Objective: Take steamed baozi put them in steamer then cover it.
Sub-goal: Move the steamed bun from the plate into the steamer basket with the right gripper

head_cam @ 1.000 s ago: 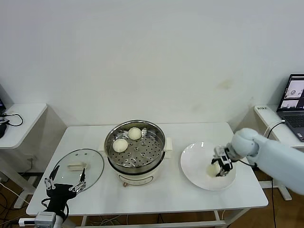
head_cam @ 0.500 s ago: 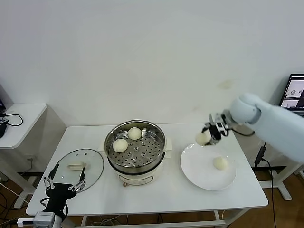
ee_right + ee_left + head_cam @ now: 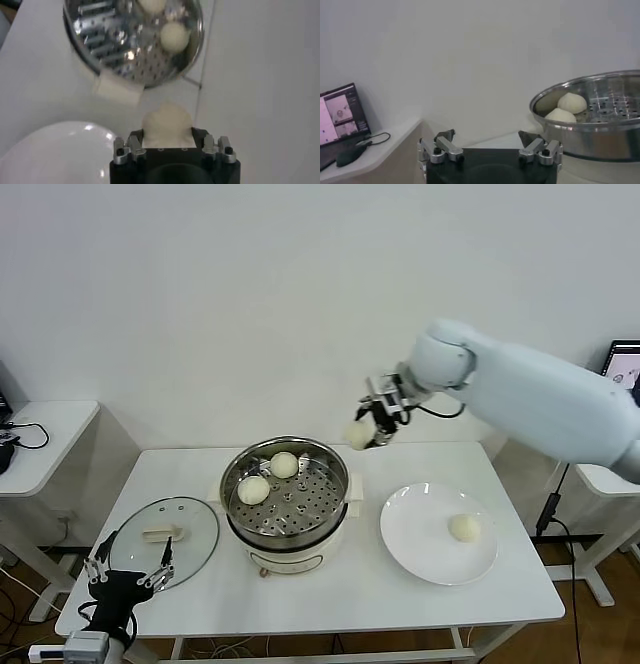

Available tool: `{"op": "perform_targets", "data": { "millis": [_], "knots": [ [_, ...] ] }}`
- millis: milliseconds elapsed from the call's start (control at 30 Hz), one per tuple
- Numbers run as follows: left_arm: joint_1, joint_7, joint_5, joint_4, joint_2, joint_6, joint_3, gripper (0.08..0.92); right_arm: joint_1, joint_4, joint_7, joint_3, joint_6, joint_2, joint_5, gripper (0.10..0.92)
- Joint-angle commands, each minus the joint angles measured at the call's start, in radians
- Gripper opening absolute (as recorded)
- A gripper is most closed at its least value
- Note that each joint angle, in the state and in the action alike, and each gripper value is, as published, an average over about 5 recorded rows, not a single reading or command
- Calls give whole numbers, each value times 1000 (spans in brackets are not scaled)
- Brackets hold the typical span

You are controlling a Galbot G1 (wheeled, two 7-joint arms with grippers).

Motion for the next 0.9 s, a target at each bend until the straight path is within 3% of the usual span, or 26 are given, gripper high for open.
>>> {"op": "perform_targets", "data": {
  "millis": [33,433,900],
  "knots": [
    [1,0,-2,-2,-2,0,-6,823,-6,-32,56,-96,117,221,10,612],
    [12,-1,-20,-7,-11,-3,-37,823,-68,-36,30,-177,344,273,-127,611],
    [6,-2,-20,-4,-18,-5,-35,823,-84,-35,27,-197,437,295,-202,619]
  ]
}}
